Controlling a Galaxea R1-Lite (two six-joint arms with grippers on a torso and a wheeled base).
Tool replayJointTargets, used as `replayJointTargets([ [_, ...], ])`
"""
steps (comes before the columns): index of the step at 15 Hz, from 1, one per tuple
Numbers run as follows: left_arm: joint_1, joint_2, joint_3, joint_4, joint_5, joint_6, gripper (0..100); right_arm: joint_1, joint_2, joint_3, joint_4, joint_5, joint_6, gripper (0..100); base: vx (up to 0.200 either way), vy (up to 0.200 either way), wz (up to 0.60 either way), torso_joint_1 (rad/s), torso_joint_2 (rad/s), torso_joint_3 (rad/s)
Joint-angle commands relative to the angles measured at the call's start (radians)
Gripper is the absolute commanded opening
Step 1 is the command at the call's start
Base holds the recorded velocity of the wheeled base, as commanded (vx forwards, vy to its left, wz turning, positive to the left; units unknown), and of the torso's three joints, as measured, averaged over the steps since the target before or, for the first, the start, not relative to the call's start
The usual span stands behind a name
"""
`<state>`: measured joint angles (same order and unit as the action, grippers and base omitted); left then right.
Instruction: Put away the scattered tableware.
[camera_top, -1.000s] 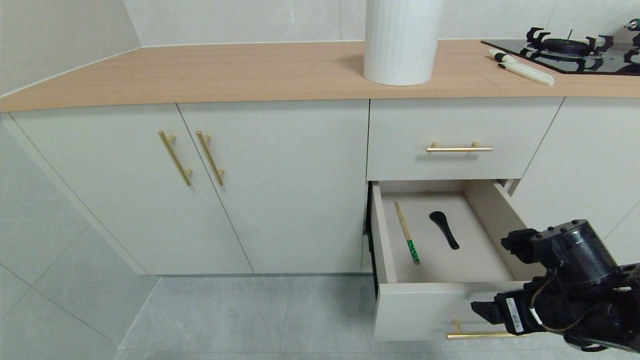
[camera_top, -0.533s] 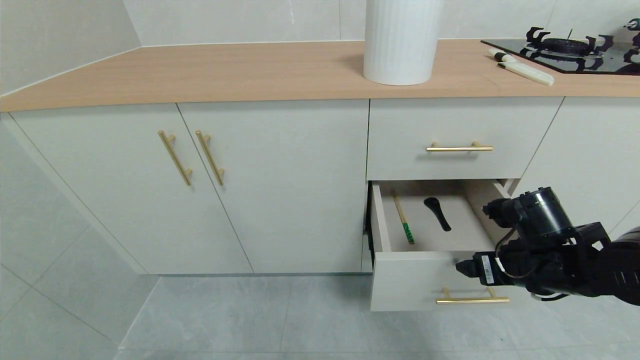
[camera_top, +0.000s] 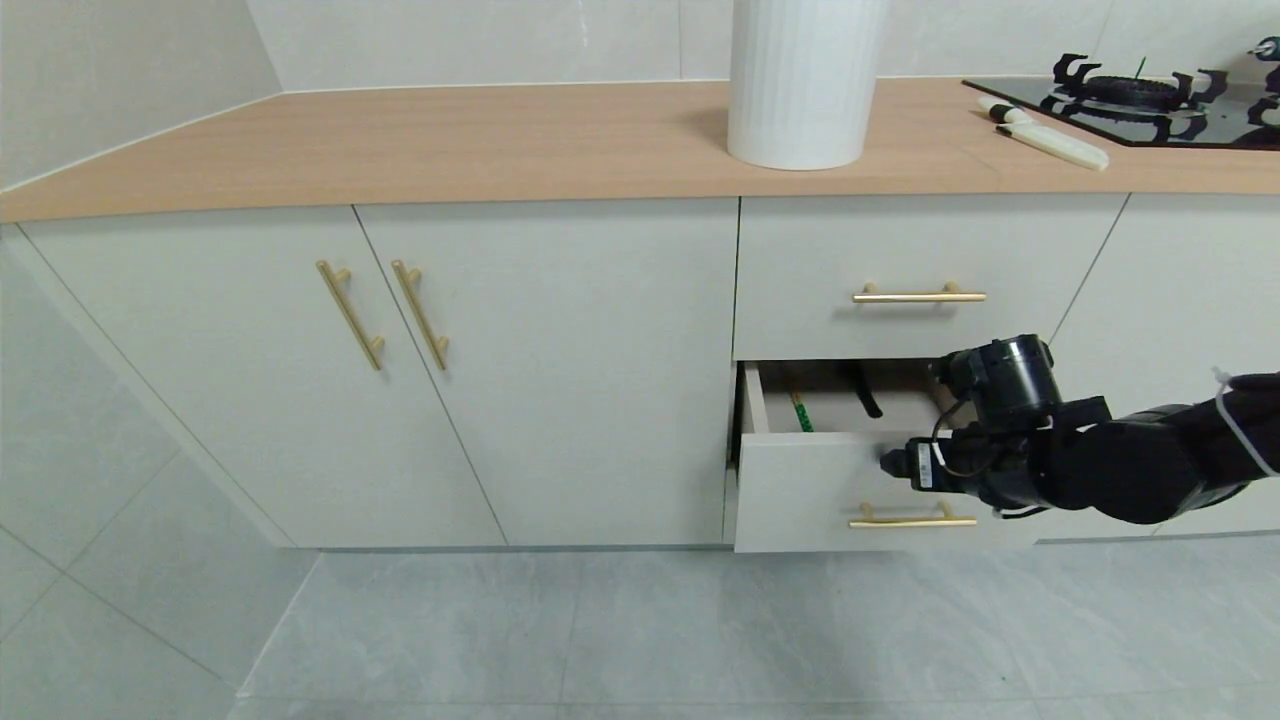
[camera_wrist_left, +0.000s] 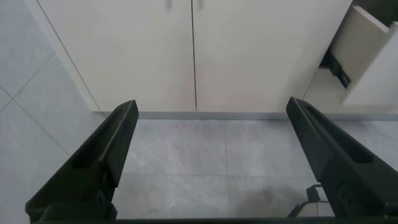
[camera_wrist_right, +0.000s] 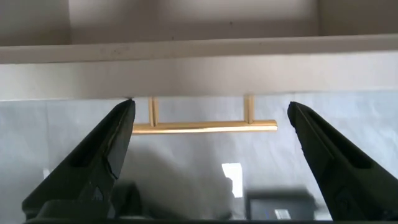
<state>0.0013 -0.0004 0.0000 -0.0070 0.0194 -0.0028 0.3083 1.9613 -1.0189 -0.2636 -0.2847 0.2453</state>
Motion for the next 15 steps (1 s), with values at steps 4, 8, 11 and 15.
replayJointTargets([
  [4,0.000,0.000,0.000,0.001,0.001,0.000,100,-0.055,0.140,-0.118,-0.068,-0.001,-0.012,100,0.000,0.000,0.00,0.000,0.00,0.000],
  [8,0.000,0.000,0.000,-0.001,0.001,0.000,100,-0.072,0.223,-0.210,-0.131,-0.001,-0.009,100,0.000,0.000,0.00,0.000,0.00,0.000],
  [11,0.000,0.000,0.000,-0.001,0.001,0.000,100,-0.084,0.284,-0.247,-0.230,-0.010,-0.009,100,0.000,0.000,0.00,0.000,0.00,0.000],
  [15,0.000,0.000,0.000,-0.001,0.001,0.000,100,-0.090,0.321,-0.282,-0.307,-0.045,0.000,100,0.000,0.000,0.00,0.000,0.00,0.000],
])
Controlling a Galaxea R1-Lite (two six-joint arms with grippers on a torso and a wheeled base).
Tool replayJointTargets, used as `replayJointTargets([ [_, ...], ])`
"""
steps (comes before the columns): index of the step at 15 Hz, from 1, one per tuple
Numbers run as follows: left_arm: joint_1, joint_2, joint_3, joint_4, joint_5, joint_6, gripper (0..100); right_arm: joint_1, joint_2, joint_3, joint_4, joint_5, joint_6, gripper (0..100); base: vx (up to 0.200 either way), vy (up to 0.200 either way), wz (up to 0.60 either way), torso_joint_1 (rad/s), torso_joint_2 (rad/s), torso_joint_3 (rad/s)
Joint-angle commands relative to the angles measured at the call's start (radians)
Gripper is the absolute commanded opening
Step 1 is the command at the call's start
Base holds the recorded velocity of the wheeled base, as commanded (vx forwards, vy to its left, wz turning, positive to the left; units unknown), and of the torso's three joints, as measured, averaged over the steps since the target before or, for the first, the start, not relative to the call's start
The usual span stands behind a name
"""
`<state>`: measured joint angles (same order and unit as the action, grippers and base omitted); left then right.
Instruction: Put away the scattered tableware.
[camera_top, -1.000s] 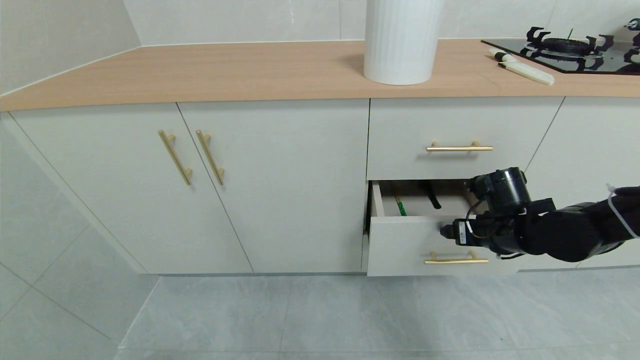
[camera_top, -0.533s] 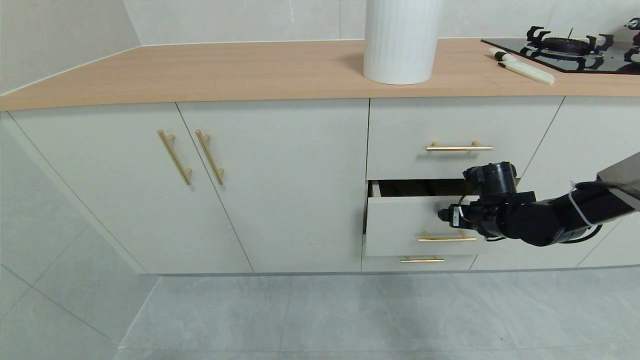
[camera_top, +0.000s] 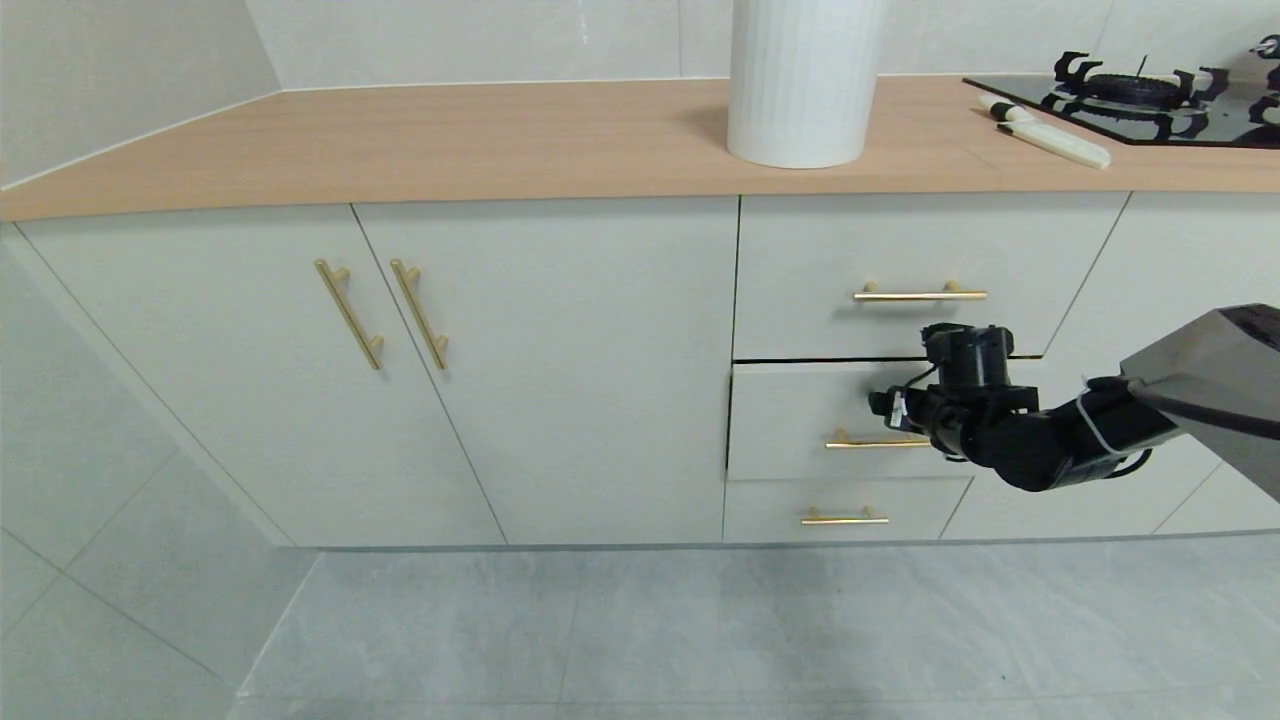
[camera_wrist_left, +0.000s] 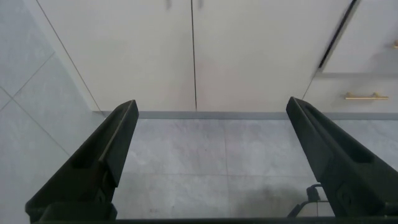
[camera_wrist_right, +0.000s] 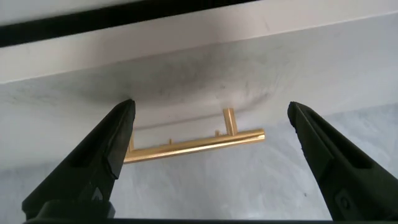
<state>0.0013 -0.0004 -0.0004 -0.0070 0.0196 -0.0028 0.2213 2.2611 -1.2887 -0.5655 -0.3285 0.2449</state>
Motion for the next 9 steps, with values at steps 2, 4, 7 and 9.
replayJointTargets([
  [2,0.000,0.000,0.000,0.001,-0.001,0.000,100,-0.005,0.040,-0.035,-0.028,-0.012,0.024,100,0.000,0.000,0.00,0.000,0.00,0.000],
  [4,0.000,0.000,0.000,0.001,0.000,0.000,100,-0.005,0.058,-0.069,-0.033,-0.029,0.050,100,0.000,0.000,0.00,0.000,0.00,0.000],
  [7,0.000,0.000,0.000,-0.001,0.000,0.000,100,-0.008,0.061,-0.092,-0.033,-0.043,0.068,100,0.000,0.000,0.00,0.000,0.00,0.000],
  [9,0.000,0.000,0.000,-0.001,0.000,0.000,100,-0.008,0.025,-0.064,-0.033,-0.055,0.071,100,0.000,0.000,0.00,0.000,0.00,0.000],
])
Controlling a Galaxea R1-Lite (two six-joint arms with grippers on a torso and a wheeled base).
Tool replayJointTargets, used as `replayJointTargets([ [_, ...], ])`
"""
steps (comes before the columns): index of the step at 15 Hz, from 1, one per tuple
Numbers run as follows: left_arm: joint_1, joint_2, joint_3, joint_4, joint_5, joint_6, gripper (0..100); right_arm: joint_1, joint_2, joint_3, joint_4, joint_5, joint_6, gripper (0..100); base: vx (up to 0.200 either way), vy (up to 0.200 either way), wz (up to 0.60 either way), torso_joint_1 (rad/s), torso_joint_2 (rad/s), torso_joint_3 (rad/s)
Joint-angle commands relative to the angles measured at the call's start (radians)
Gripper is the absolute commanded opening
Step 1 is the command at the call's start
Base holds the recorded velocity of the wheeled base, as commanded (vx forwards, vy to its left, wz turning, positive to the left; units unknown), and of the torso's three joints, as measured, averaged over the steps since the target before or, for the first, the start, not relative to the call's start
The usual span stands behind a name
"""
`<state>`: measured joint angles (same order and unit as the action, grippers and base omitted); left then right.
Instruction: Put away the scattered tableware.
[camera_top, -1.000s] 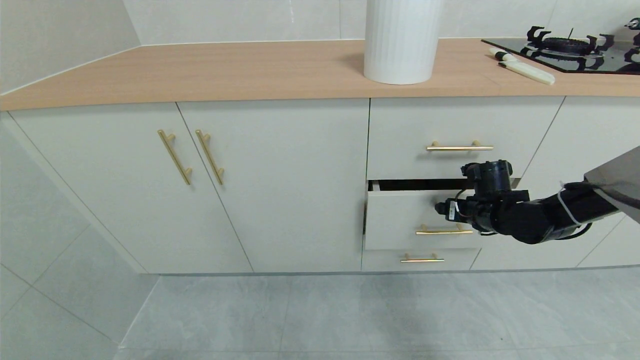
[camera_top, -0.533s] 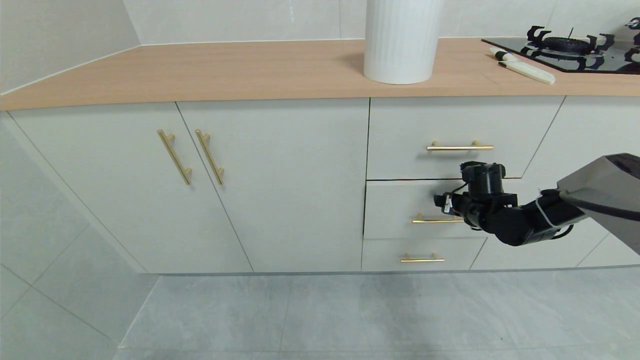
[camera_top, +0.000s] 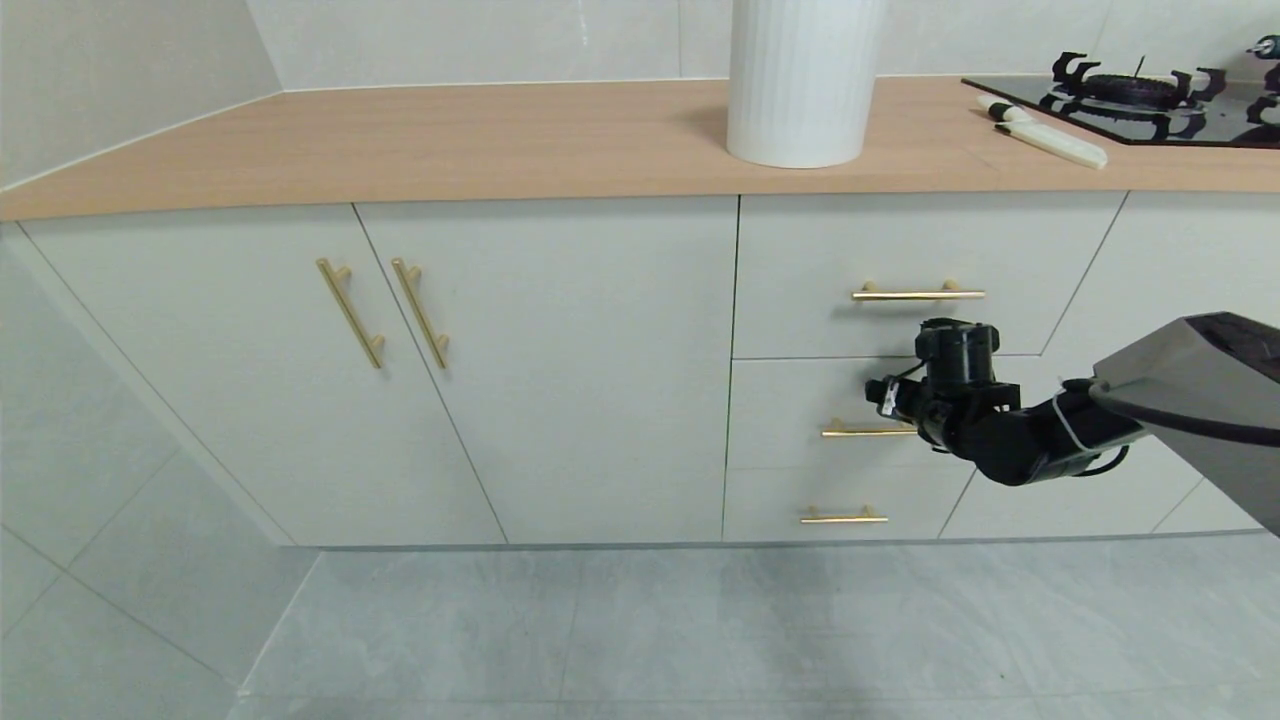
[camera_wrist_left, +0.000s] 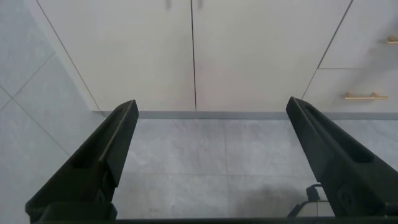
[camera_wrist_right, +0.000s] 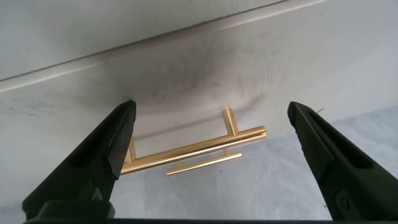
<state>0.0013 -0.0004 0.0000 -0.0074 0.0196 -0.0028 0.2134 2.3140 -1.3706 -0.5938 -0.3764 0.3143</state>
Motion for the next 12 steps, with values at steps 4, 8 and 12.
replayJointTargets([
  [4,0.000,0.000,0.000,0.000,0.000,0.000,100,0.007,-0.384,0.361,-0.007,-0.018,0.000,100,0.000,0.000,0.00,0.000,0.00,0.000],
  [8,0.000,0.000,0.000,0.001,0.000,0.000,100,0.054,-0.794,0.608,-0.029,-0.110,-0.034,100,0.000,0.000,0.00,0.000,0.00,0.000],
  [12,0.000,0.000,0.000,0.000,0.000,0.000,100,0.061,-1.340,0.953,0.025,-0.157,-0.165,100,0.000,0.000,0.00,0.000,0.00,0.000],
])
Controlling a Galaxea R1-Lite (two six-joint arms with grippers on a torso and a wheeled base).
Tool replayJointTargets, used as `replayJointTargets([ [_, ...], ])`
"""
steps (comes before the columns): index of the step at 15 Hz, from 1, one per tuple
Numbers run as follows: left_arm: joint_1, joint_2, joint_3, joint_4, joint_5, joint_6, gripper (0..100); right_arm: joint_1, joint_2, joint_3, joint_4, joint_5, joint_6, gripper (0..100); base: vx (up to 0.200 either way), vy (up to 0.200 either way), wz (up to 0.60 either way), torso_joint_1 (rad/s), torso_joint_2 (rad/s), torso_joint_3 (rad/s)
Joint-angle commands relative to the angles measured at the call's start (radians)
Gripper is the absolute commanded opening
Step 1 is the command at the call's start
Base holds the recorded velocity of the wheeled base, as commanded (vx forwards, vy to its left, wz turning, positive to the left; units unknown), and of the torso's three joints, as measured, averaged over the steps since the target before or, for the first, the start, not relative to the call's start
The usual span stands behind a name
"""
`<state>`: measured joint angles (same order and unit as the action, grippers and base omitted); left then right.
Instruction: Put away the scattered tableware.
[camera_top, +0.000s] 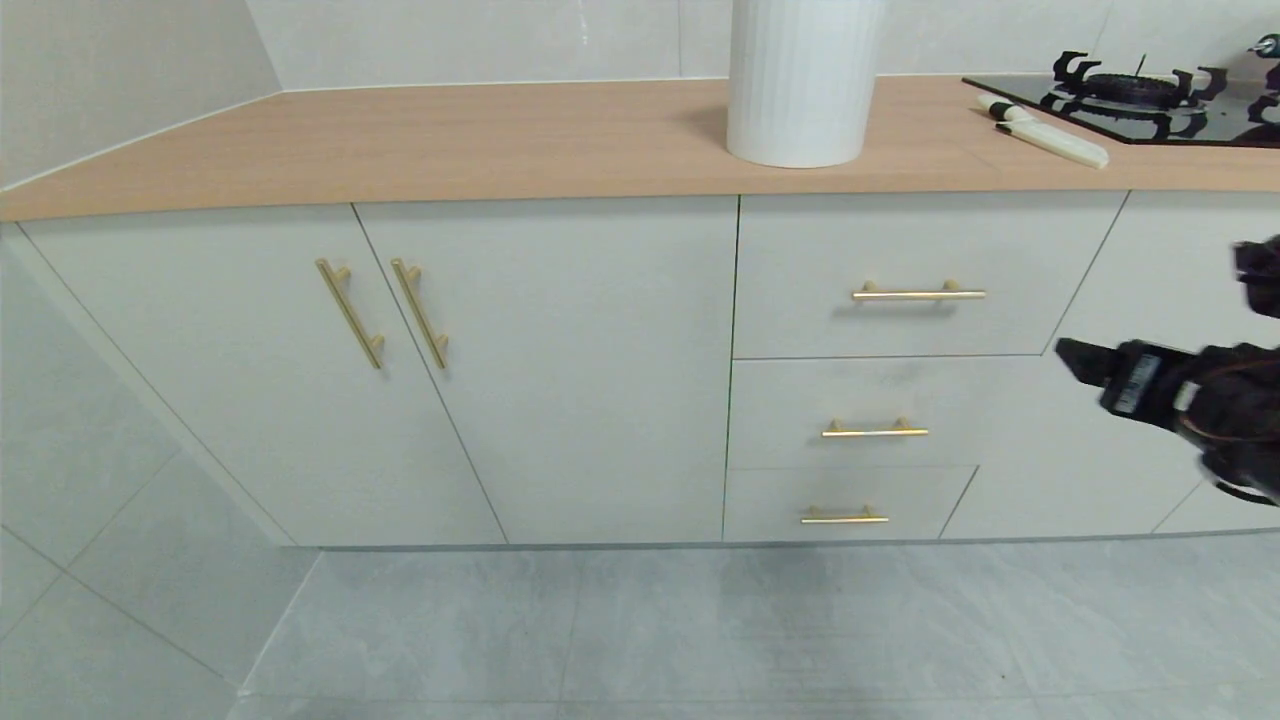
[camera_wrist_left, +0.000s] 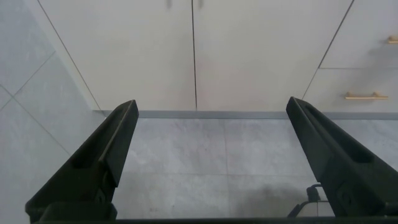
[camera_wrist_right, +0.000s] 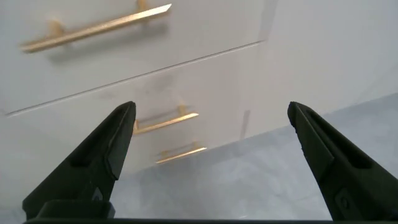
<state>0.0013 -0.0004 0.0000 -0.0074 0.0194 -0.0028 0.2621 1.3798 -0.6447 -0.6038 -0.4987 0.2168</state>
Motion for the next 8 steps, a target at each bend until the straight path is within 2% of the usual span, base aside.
replayJointTargets([
  [1,0.000,0.000,0.000,0.000,0.001,0.000,100,-0.014,-0.559,0.258,0.122,-0.087,-0.114,100,0.000,0.000,0.00,0.000,0.00,0.000],
  [3,0.000,0.000,0.000,0.001,0.001,0.000,100,-0.126,-0.766,0.266,0.282,-0.096,-0.180,100,0.000,0.000,0.00,0.000,0.00,0.000],
  [4,0.000,0.000,0.000,0.000,0.001,0.000,100,-0.142,-0.861,0.266,0.342,-0.075,-0.200,100,0.000,0.000,0.00,0.000,0.00,0.000],
  [5,0.000,0.000,0.000,0.000,0.001,0.000,100,-0.142,-0.869,0.266,0.346,-0.073,-0.201,100,0.000,0.000,0.00,0.000,0.00,0.000],
  [6,0.000,0.000,0.000,0.000,0.001,0.000,100,-0.150,-1.079,0.278,0.492,-0.061,-0.261,100,0.000,0.000,0.00,0.000,0.00,0.000],
  [8,0.000,0.000,0.000,0.000,0.001,0.000,100,-0.181,-1.243,0.275,0.621,-0.061,-0.329,100,0.000,0.000,0.00,0.000,0.00,0.000],
])
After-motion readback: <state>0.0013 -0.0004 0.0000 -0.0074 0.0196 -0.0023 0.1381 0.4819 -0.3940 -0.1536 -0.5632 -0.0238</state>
